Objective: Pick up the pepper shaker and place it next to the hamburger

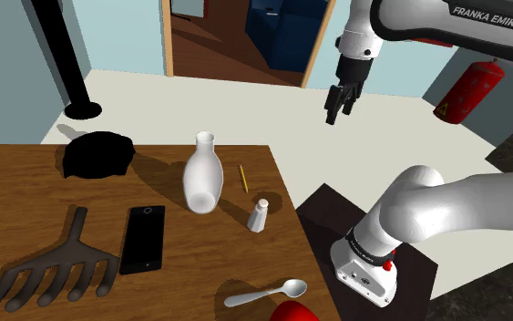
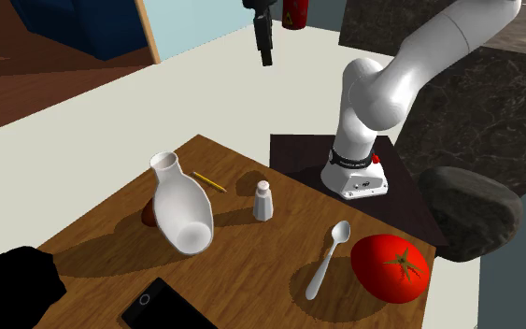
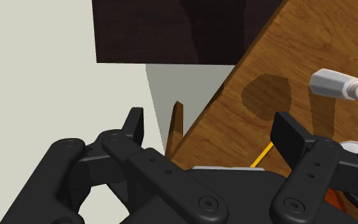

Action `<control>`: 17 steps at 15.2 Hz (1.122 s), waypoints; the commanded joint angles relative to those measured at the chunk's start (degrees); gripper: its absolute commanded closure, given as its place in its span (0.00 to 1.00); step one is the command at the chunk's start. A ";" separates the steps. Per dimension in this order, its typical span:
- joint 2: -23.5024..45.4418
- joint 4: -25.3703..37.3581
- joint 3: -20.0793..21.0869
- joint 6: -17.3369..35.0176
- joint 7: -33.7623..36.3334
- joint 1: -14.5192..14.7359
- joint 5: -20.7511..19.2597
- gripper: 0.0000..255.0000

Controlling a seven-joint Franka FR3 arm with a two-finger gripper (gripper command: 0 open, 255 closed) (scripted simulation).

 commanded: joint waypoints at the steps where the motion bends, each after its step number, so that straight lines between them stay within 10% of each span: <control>1: 0.00 0.00 0.00 0.00 0.00 0.00 0.00 0.00; 17: -0.53 -19.53 14.70 25.84 13.12 10.07 17.42 0.00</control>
